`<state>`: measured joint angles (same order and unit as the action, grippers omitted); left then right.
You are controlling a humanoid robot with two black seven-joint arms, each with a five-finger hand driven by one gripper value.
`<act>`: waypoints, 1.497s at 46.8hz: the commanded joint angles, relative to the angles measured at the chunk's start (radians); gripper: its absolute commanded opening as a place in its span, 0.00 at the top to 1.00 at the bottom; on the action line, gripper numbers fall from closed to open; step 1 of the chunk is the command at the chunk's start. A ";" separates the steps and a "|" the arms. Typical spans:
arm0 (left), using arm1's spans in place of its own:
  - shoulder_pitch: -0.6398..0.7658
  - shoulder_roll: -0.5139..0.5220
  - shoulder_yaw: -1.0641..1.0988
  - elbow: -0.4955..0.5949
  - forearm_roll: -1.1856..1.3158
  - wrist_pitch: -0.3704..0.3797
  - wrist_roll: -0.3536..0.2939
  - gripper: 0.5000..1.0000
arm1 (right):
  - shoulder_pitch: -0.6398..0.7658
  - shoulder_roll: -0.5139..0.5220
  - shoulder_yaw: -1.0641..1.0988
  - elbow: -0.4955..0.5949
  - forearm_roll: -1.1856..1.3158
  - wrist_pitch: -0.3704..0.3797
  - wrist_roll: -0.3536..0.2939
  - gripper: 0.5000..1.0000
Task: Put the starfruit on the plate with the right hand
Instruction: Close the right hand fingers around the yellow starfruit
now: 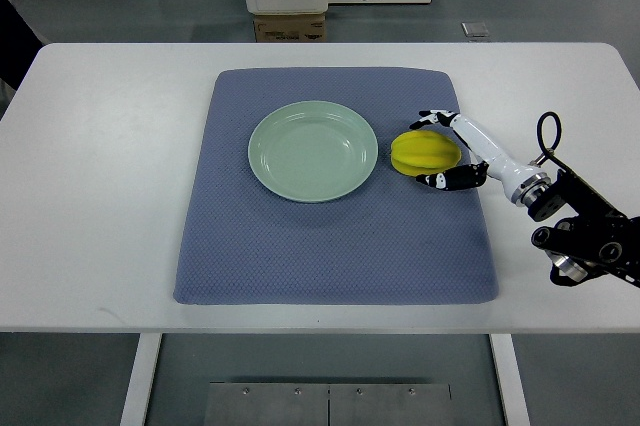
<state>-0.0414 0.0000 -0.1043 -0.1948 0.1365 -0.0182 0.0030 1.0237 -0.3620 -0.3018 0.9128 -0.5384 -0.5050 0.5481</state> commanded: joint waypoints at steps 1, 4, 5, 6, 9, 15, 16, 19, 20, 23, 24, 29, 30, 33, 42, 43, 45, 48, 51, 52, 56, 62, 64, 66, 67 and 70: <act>0.000 0.000 0.000 0.000 0.000 0.000 0.000 0.00 | 0.004 0.003 -0.017 -0.005 0.000 0.000 0.000 0.27; 0.000 0.000 0.000 0.000 0.000 0.000 0.000 0.00 | 0.015 0.011 -0.037 -0.011 0.001 0.000 0.000 0.31; 0.000 0.000 0.000 0.000 0.000 0.000 0.000 0.00 | 0.015 0.012 -0.042 -0.012 0.001 0.000 0.001 0.32; 0.000 0.000 0.000 0.000 0.000 0.000 0.000 0.00 | 0.015 0.015 -0.045 -0.014 0.001 0.000 0.001 0.33; 0.000 0.000 0.000 0.000 0.000 0.000 0.000 0.00 | 0.015 0.020 -0.046 -0.017 0.001 0.000 0.001 0.36; 0.000 0.000 0.000 0.000 0.000 0.000 0.000 0.00 | 0.018 0.021 -0.046 -0.017 0.001 0.000 0.001 0.40; 0.000 0.000 0.000 0.000 0.000 0.000 0.000 0.00 | 0.018 0.021 -0.046 -0.017 0.003 0.000 0.001 0.41; 0.000 0.000 0.000 0.000 0.000 0.000 0.000 0.00 | 0.022 0.021 -0.046 -0.017 0.005 0.000 0.003 0.47; 0.000 0.000 0.000 0.000 0.000 0.000 0.000 0.00 | 0.024 0.021 -0.046 -0.017 0.005 0.000 0.003 0.49; 0.000 0.000 0.000 0.000 0.000 0.000 0.000 0.00 | 0.024 0.023 -0.046 -0.017 0.005 0.000 0.006 0.56; 0.000 0.000 0.000 0.000 0.000 0.000 0.000 0.00 | 0.024 0.023 -0.046 -0.017 0.005 0.000 0.007 0.59; 0.000 0.000 0.000 0.000 0.000 0.000 0.000 0.00 | 0.024 0.025 -0.056 -0.017 0.005 0.000 0.016 0.96; 0.000 0.000 0.000 0.000 0.000 0.000 0.000 0.00 | 0.024 0.025 -0.060 -0.017 0.005 0.000 0.021 1.00; 0.000 0.000 0.000 0.000 0.000 0.000 0.000 0.00 | 0.027 0.025 -0.074 -0.015 0.005 0.000 0.032 1.00; 0.000 0.000 0.000 0.000 0.000 0.000 0.000 0.00 | 0.041 0.021 -0.080 -0.014 0.011 0.002 0.047 1.00; 0.000 0.000 0.000 0.000 0.000 0.000 0.000 0.00 | 0.042 0.021 -0.080 -0.014 0.012 0.002 0.049 1.00; 0.000 0.000 0.000 0.000 0.000 0.000 0.000 0.00 | 0.045 0.021 -0.079 -0.015 0.017 0.002 0.049 1.00; 0.000 0.000 0.000 0.000 0.000 0.000 0.000 0.00 | 0.047 0.021 -0.074 -0.015 0.047 0.005 0.041 1.00; 0.000 0.000 0.000 0.000 0.000 0.000 0.000 0.00 | 0.052 0.020 -0.080 -0.015 0.089 0.005 0.039 1.00; 0.000 0.000 0.000 0.000 0.000 0.000 0.000 0.00 | 0.056 0.021 -0.080 -0.017 0.100 0.006 0.038 1.00; 0.000 0.000 0.000 0.000 0.000 0.000 0.000 0.00 | 0.059 0.020 -0.079 -0.015 0.120 0.006 0.042 1.00; 0.000 0.000 0.000 0.000 0.000 0.000 0.000 0.00 | 0.061 0.017 -0.065 -0.015 0.120 0.005 0.055 1.00; 0.000 0.000 0.000 0.000 0.000 0.000 0.000 0.00 | 0.062 0.015 -0.063 -0.015 0.121 0.005 0.055 1.00; 0.000 0.000 0.000 0.000 0.000 0.000 0.000 0.00 | 0.062 0.014 -0.059 -0.015 0.121 0.005 0.055 1.00; 0.000 0.000 0.000 0.000 0.000 0.000 0.000 0.00 | 0.064 0.014 -0.057 -0.015 0.121 0.005 0.055 1.00; 0.000 0.000 0.000 0.000 0.000 0.000 0.000 0.00 | 0.065 0.012 -0.051 -0.015 0.124 0.005 0.055 1.00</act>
<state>-0.0414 0.0000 -0.1043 -0.1948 0.1365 -0.0185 0.0030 1.0875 -0.3481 -0.3596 0.8974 -0.4162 -0.5001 0.6028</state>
